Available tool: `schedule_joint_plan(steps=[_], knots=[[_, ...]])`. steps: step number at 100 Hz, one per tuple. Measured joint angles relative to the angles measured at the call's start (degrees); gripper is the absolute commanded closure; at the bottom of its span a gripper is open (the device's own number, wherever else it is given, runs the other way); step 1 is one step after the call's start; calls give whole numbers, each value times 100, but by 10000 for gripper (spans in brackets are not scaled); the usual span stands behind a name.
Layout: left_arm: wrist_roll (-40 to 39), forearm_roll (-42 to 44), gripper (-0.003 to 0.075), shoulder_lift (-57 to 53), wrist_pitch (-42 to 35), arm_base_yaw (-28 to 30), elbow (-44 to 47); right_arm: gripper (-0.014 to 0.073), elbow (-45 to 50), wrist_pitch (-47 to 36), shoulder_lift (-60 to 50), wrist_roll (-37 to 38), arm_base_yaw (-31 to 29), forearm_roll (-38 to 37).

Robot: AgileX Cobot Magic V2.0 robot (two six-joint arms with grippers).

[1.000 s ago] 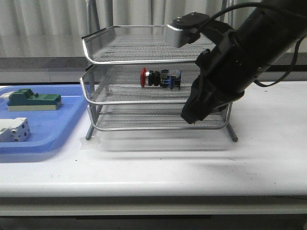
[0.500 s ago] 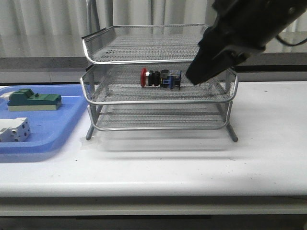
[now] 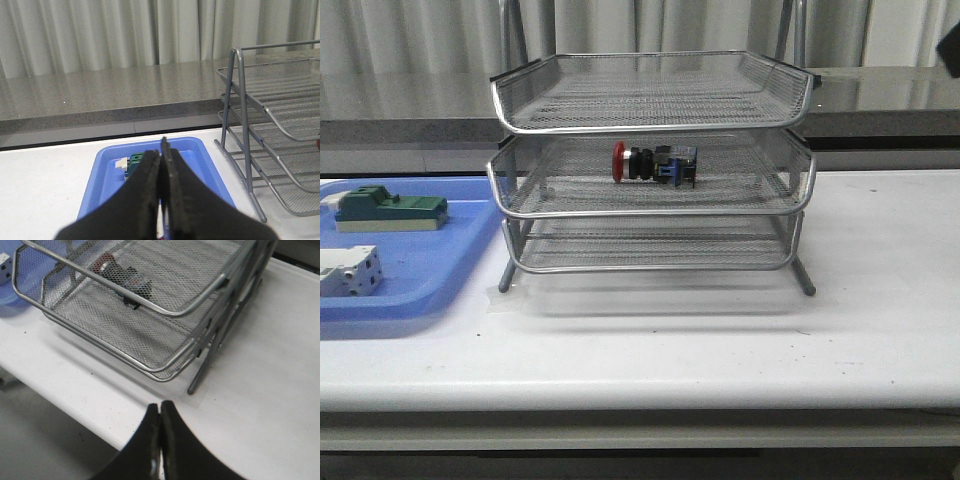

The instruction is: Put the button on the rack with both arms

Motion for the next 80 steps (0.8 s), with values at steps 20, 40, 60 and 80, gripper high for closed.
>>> schedule_joint_plan(steps=[20, 40, 60, 80], knots=[[0, 0, 740, 0, 0, 0, 0, 654, 579, 71, -1309, 266, -451, -12], [0, 0, 740, 0, 0, 0, 0, 654, 990, 197, -2638, 540, -770, -23], [0, 0, 740, 0, 0, 0, 0, 654, 1080, 481, -3358, 579, -814, -23], [0, 0, 740, 0, 0, 0, 0, 654, 1080, 561, -3476, 579, -814, -23]])
